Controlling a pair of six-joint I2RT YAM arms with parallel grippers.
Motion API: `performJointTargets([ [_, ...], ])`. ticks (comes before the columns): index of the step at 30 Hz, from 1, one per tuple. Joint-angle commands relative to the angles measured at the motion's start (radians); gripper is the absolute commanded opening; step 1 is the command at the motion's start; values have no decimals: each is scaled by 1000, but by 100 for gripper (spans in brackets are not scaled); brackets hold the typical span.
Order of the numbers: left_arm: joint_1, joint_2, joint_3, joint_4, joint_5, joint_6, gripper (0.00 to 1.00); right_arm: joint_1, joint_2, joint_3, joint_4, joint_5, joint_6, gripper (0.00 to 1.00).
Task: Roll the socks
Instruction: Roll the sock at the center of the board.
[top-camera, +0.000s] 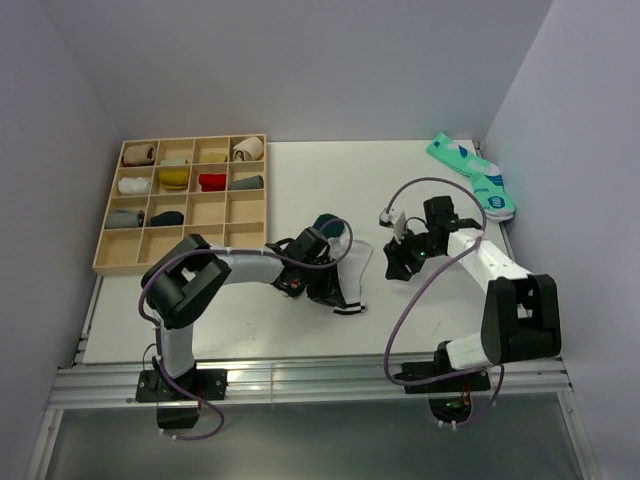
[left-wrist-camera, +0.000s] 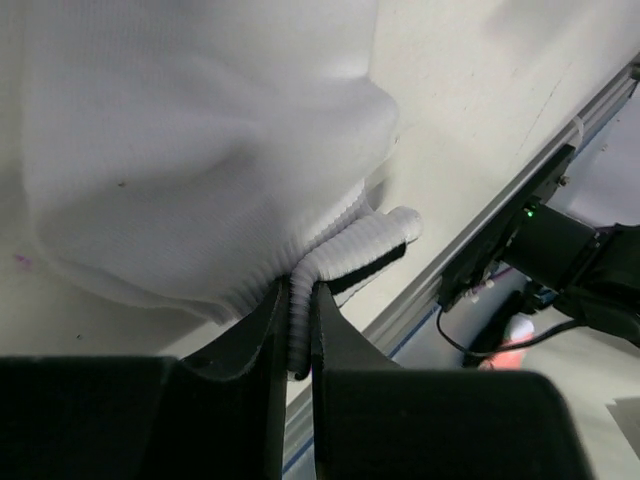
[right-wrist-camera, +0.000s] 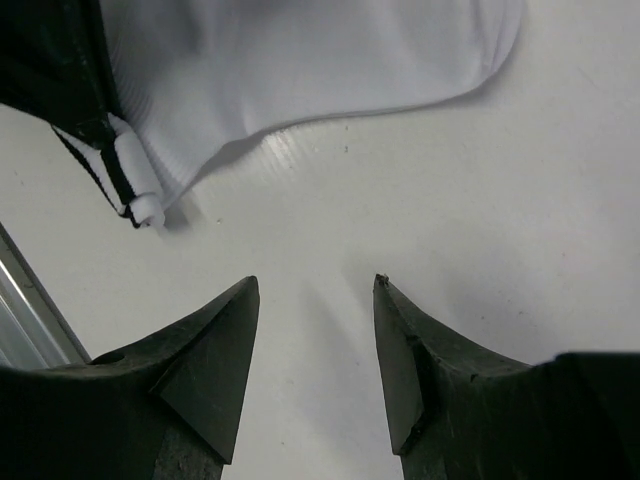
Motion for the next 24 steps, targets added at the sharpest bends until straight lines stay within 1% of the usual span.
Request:
performJointTargets([
  [1, 16, 39, -33, -59, 70, -25, 0, 10, -58, -23, -26, -49, -128, 57],
  [4, 25, 71, -20, -63, 87, -25, 0, 47, -95, -49, -38, -52, -194, 57],
  [7, 24, 94, -17, -43, 101, -40, 0, 122, -157, -104, -9, -15, -209, 57],
  [8, 27, 100, -22, -33, 104, -46, 0, 181, -196, -144, 7, 20, -208, 57],
  [12, 27, 111, -42, 3, 127, -65, 0, 327, -292, -229, 105, 86, -179, 57],
  [18, 38, 123, -82, 63, 160, -78, 0, 453, -316, -264, 119, 101, -203, 56],
  [22, 44, 126, -89, 69, 191, -82, 0, 505, -312, -281, 135, 101, -209, 56],
  [24, 49, 129, -99, 118, 205, -88, 0, 529, -311, -286, 156, 112, -206, 54],
])
